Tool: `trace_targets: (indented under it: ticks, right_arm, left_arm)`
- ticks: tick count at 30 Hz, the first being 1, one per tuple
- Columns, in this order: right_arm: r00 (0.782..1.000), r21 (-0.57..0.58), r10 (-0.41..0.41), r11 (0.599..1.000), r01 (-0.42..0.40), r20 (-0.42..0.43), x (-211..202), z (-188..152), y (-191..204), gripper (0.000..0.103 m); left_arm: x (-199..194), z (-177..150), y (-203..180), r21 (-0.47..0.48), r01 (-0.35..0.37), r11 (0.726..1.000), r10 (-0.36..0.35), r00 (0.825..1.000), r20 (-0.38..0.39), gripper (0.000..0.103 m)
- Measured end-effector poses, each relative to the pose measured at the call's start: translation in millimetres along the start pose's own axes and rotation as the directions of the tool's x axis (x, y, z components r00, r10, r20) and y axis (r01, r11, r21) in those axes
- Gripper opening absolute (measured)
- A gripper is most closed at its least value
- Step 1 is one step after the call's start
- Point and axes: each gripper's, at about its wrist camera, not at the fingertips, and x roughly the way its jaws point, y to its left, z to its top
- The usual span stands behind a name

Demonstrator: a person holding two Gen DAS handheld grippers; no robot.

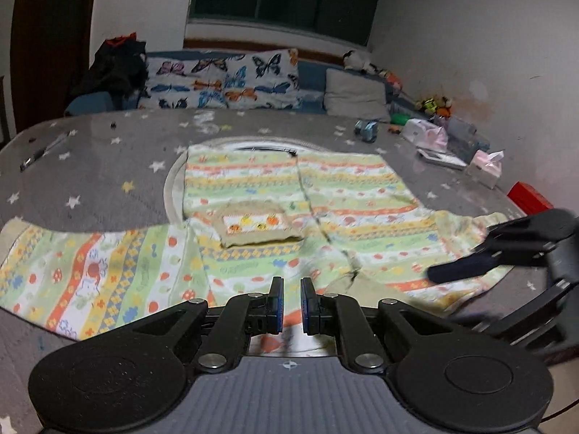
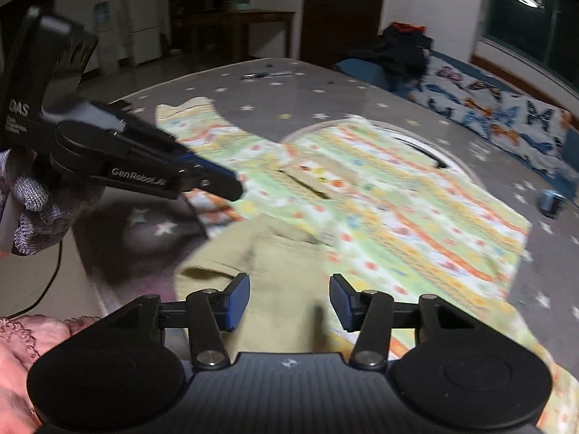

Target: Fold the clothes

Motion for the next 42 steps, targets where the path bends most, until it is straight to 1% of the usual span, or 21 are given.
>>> trace_targets:
  ticks: [1,4,6,7,9,11,15,17,20,22,24,26,28,30,32,34,35,37,38,40,42]
  right_arm:
    - [1.0,-0.002,0.006,1.0,-0.006,-0.001,4,1,3,0.048]
    - [1.0,-0.009,0.023,1.0,-0.023,-0.003,15,3,11,0.039]
    - [0.999,-0.013,0.035,0.999,-0.035,-0.005,22,4,17,0.028]
    - [0.999,-0.015,0.04,0.999,-0.04,-0.006,26,5,19,0.025]
    - [0.999,0.013,0.035,0.999,-0.035,0.004,23,3,14,0.014]
    - [0.999,0.041,0.029,0.999,-0.03,0.013,20,2,9,0.008]
    - [0.999,0.113,0.014,0.993,-0.019,0.048,7,0,-9,0.005]
    - [0.998,0.147,0.009,0.989,-0.018,0.059,1,-1,-17,0.005]
    - [0.997,0.187,0.006,0.982,-0.02,0.071,-4,-3,-26,0.005]
    - [0.997,0.214,0.011,0.977,-0.028,0.078,-6,-4,-31,0.005]
    - [0.996,0.219,0.008,0.975,-0.027,0.084,-7,-6,-32,0.005]
    - [0.996,0.226,0.011,0.974,-0.031,0.087,-8,-7,-33,0.005]
    - [0.996,0.231,0.013,0.972,-0.034,0.091,-7,-8,-34,0.005]
    - [0.996,0.236,0.015,0.971,-0.036,0.094,-7,-8,-34,0.005]
    - [0.995,0.243,0.016,0.969,-0.039,0.098,-7,-8,-34,0.005]
    - [0.995,0.249,0.014,0.968,-0.04,0.104,-8,-9,-34,0.005]
    - [0.994,0.255,0.013,0.966,-0.04,0.107,-9,-9,-35,0.005]
    - [0.994,0.268,0.011,0.963,-0.041,0.113,-11,-10,-37,0.005]
    - [0.993,0.274,0.01,0.961,-0.042,0.116,-12,-10,-38,0.005]
    - [0.992,0.29,0.01,0.956,-0.046,0.125,-16,-11,-40,0.005]
    - [0.991,0.297,0.014,0.953,-0.054,0.134,-19,-10,-41,0.005]
  left_arm:
    - [-1,0,-1,0.002,0.004,1.0,-0.004,1.0,0.005,0.011]
    - [-4,1,-5,0.011,0.017,1.0,-0.017,1.0,0.013,0.011]
    - [-6,0,-8,0.028,0.028,0.999,-0.029,0.999,0.016,0.011]
    - [-7,0,-11,0.041,0.037,0.998,-0.037,0.999,0.018,0.011]
    - [-9,-1,-17,0.074,0.057,0.996,-0.058,0.998,0.019,0.011]
    - [-11,-2,-24,0.116,0.076,0.99,-0.079,0.997,0.019,0.012]
    - [-6,-8,-45,0.223,0.123,0.967,-0.124,0.992,-0.007,0.014]
    - [2,-12,-54,0.273,0.134,0.953,-0.13,0.991,-0.033,0.014]
    - [17,-19,-63,0.332,0.13,0.934,-0.112,0.991,-0.073,0.015]
    - [25,-22,-67,0.365,0.121,0.923,-0.094,0.991,-0.091,0.023]
    - [32,-24,-68,0.384,0.113,0.916,-0.078,0.991,-0.106,0.029]
    - [36,-25,-68,0.397,0.113,0.911,-0.072,0.991,-0.117,0.029]
    - [40,-24,-67,0.4,0.114,0.909,-0.071,0.99,-0.122,0.028]
    - [43,-23,-64,0.382,0.117,0.917,-0.075,0.99,-0.123,0.027]
    - [46,-21,-59,0.353,0.123,0.928,-0.085,0.989,-0.122,0.014]
    - [45,-18,-53,0.302,0.137,0.943,-0.106,0.987,-0.118,0.007]
    - [44,-17,-50,0.265,0.155,0.952,-0.129,0.985,-0.115,0.006]
    - [37,-13,-40,0.162,0.224,0.961,-0.21,0.973,-0.096,0.005]
    - [32,-11,-40,0.147,0.241,0.959,-0.232,0.97,-0.078,0.005]
    - [27,-11,-41,0.147,0.264,0.953,-0.259,0.964,-0.054,0.005]
    - [32,-13,-44,0.158,0.268,0.95,-0.259,0.963,-0.075,0.005]
